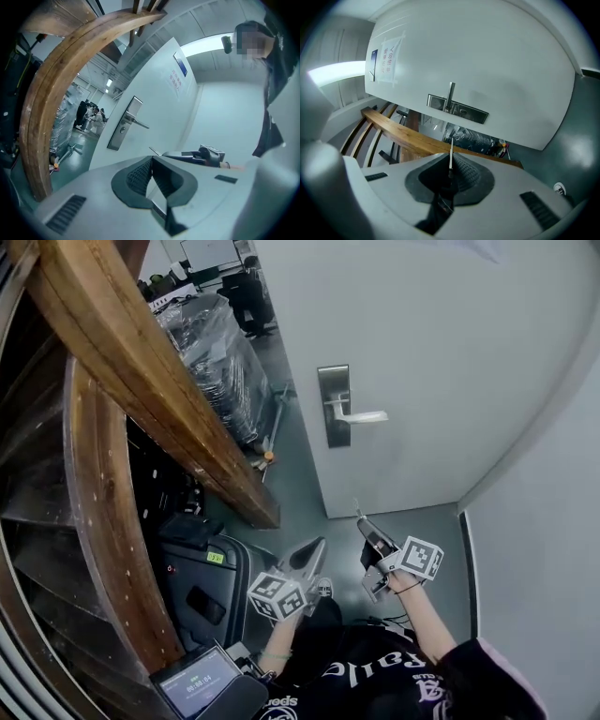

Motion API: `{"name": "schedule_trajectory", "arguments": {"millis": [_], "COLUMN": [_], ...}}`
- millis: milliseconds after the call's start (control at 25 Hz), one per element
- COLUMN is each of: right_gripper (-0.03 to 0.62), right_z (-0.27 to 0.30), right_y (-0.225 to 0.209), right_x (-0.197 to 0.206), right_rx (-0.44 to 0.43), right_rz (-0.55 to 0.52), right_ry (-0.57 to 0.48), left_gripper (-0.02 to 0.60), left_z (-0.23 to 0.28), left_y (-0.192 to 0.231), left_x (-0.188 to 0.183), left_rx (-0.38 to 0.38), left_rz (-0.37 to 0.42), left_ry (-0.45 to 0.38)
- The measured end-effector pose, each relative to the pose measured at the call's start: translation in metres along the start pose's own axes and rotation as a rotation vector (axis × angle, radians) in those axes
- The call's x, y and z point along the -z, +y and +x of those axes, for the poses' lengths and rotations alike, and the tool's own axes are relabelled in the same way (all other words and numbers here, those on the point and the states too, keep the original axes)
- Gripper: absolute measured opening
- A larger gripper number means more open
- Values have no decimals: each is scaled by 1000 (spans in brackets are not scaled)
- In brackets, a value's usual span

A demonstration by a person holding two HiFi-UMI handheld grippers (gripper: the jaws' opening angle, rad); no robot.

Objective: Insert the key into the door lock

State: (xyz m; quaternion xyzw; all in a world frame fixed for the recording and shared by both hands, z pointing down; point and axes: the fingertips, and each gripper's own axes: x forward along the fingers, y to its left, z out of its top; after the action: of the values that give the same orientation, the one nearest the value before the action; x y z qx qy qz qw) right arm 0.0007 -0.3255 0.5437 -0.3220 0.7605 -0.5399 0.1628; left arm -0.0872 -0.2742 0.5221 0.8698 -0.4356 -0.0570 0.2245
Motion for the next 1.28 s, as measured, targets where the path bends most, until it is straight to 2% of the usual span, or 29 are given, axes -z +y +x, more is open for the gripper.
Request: {"name": "schedule_trajectory", "arguments": {"millis": [280,440,560,840,1280], "right_gripper": [37,37,37,37,37], "right_z": [86,125,148,180,189], "right_y": [-5,-10,-16,-34,-32], "right_x": [-55,-83,-100,-119,-118], "right_rx": [-15,-38,-57,-33,-85], "right_rz": [72,155,177,224,268], "right_ry": [-130,-199,-223,-250,-245], "left_gripper": [5,5,5,5,5], "left_z": [34,46,49,46,42], "left_y": [53,78,89,117,131], "left_x": [-37,-48,-51,-55,-56], "left_rx": [84,110,128,120,108], "left_rz": [23,19,18,4,-17], "left_ry": [34,46,61,73,74]}}
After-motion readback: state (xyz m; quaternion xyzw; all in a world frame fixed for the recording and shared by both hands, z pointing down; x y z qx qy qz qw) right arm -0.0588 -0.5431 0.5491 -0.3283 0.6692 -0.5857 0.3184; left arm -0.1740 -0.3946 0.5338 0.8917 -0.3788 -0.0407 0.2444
